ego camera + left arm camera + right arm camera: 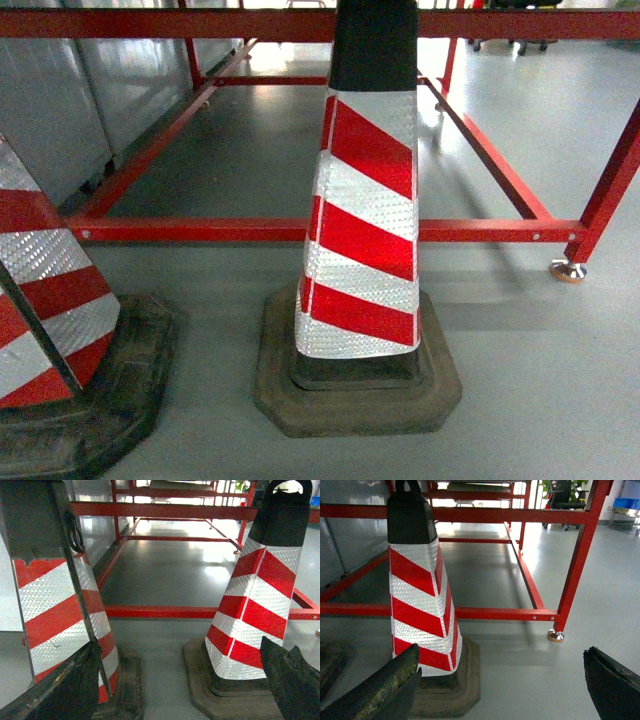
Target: Place box next to blue box on left shelf
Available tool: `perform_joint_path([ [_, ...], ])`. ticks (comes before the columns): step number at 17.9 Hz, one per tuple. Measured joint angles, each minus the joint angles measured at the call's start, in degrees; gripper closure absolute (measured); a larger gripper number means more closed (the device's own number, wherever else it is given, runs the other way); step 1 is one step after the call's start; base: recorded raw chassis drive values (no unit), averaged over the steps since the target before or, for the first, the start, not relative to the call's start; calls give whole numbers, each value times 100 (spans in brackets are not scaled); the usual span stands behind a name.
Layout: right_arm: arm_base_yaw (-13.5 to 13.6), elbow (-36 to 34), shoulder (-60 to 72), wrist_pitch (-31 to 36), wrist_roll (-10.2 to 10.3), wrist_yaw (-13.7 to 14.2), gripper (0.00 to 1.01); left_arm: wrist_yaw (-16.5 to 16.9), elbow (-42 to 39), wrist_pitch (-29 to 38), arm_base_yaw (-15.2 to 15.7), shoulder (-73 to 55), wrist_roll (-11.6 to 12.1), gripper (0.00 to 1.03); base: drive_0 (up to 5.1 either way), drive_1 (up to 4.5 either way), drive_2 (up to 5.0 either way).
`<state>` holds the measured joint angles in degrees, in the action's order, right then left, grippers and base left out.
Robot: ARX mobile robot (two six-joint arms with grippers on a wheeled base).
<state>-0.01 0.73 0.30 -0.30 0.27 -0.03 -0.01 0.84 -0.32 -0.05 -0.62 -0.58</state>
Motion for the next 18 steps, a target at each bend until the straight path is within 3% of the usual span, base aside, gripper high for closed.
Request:
perform_joint_path([
  [18,0,0,0,-2,0,2,3,0,0,-9,0,0,0,5,0,0,0],
])
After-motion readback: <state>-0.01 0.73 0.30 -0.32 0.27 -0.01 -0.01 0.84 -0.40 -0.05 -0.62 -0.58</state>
